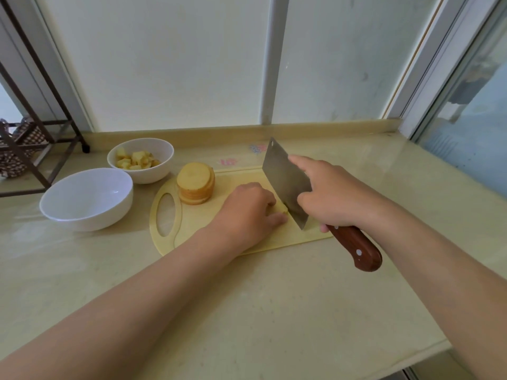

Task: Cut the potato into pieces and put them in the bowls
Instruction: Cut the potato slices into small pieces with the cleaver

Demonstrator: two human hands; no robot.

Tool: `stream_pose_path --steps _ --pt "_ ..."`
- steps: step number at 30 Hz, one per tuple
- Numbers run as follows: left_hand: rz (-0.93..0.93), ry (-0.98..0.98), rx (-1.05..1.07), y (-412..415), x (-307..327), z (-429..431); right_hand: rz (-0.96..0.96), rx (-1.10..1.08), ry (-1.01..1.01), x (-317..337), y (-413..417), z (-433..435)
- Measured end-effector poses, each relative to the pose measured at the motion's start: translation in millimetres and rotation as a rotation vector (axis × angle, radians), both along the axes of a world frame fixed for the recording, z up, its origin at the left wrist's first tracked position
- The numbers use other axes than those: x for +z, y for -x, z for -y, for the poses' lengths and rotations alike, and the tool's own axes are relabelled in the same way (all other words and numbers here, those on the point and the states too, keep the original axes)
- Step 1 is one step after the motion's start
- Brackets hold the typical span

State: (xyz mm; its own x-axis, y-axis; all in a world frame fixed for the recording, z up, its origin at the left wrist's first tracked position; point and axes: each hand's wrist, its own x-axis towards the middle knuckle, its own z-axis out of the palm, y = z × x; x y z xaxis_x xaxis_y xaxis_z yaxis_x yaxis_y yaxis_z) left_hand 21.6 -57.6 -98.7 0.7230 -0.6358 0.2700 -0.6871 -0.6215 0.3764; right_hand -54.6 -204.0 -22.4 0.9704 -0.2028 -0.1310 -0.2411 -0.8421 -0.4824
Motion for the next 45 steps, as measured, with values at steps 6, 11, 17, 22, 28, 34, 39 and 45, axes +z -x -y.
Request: stream_pose_path --steps 6,11,17,22,28,34,39,45 --pt "-0.012 -0.003 -0.007 -0.1 -0.3 -2.1 0.105 -0.078 -0.161 5.9 4.7 33.8" --pt "-0.046 0.076 0.001 5.0 -5.2 -0.9 0.202 -0.174 -0.617 -9.3 -5.6 75.4" --pt "0.018 0.130 -0.019 5.5 -10.1 -0.9 0.277 -0.215 -0.858 -45.4 -32.4 100.6" --pt "0.177 0.066 -0.050 7.5 -7.4 6.2 0.367 -0.274 -0.999 -60.7 -46.0 113.1" --pt "0.201 -0.218 0.044 16.5 1.4 47.7 0.356 -0.240 -1.035 -62.2 -49.4 114.0" --pt "0.175 -0.260 0.118 24.3 13.6 81.4 0.350 -0.217 -1.040 -60.3 -48.2 113.9" --pt "0.116 -0.226 0.105 22.7 13.6 76.2 0.345 -0.209 -1.033 -60.2 -49.0 113.6" --pt "-0.023 -0.082 0.062 9.2 31.3 31.7 0.340 -0.215 -1.022 -61.9 -50.8 115.8"
